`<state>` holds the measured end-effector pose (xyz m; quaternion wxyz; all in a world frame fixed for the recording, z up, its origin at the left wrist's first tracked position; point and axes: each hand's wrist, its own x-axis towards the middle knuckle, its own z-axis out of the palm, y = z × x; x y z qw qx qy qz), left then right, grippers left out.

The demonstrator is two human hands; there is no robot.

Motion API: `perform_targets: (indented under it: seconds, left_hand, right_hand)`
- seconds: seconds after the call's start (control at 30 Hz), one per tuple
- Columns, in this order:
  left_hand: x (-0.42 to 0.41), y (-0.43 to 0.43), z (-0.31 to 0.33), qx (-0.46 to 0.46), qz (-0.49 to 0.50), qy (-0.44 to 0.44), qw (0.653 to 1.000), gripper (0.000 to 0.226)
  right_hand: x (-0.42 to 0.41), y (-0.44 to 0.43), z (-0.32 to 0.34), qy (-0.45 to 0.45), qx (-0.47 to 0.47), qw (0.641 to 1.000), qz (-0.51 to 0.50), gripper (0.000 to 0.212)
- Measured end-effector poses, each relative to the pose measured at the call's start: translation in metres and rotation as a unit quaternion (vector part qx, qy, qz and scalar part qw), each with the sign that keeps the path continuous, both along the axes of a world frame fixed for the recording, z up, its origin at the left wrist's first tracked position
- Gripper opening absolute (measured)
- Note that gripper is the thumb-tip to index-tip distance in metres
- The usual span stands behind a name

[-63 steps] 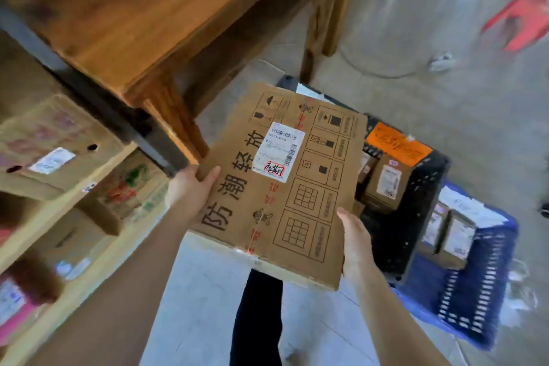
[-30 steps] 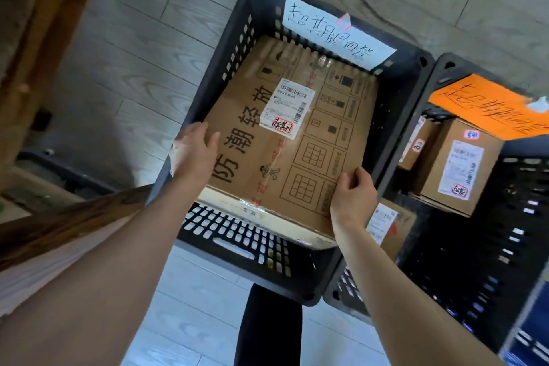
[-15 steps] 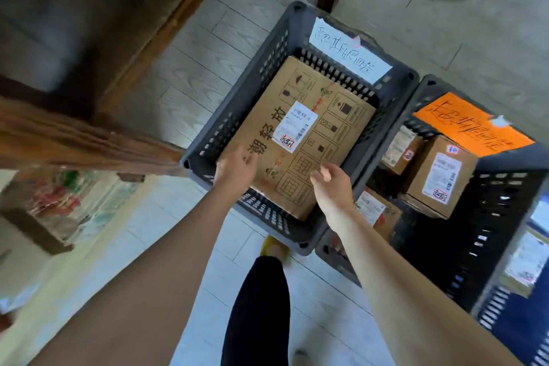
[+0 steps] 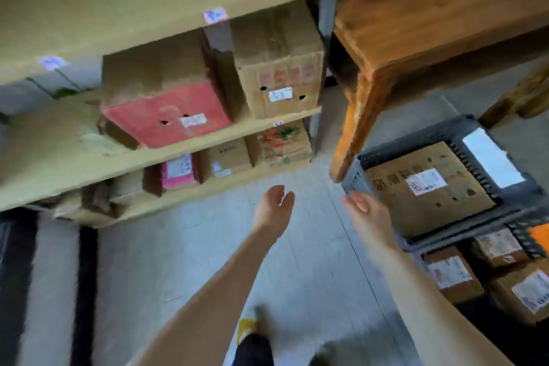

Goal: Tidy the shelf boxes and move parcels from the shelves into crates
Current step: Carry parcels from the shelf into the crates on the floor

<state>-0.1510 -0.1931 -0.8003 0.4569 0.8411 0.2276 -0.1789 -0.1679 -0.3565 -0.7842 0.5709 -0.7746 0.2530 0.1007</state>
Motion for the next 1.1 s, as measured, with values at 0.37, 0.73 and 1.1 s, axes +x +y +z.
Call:
perform_targets:
  seconds: [0.37, 0.73, 1.1]
  left_hand:
    - [-0.088, 0.303, 0.065, 0.014, 0.171, -0.057, 0.984, 0.032]
    - [-0.049, 0.464, 0.036, 0.014, 0.138, -0.068, 0.988, 0.028]
    - [0.117, 0.514, -0.054, -0.010, 0.177, -0.075, 0.981, 0.052]
  right_hand:
    - [-0.020, 0.311, 0.037, -0.026, 0.051, 0.984, 0.167, 0.030]
    - [0.019, 0.487, -0.002, -0.024, 0.015, 0.980, 0.197, 0.029]
    - [0.178, 0.557, -0.070, -0.048, -0.034, 0.981, 0.185, 0.053]
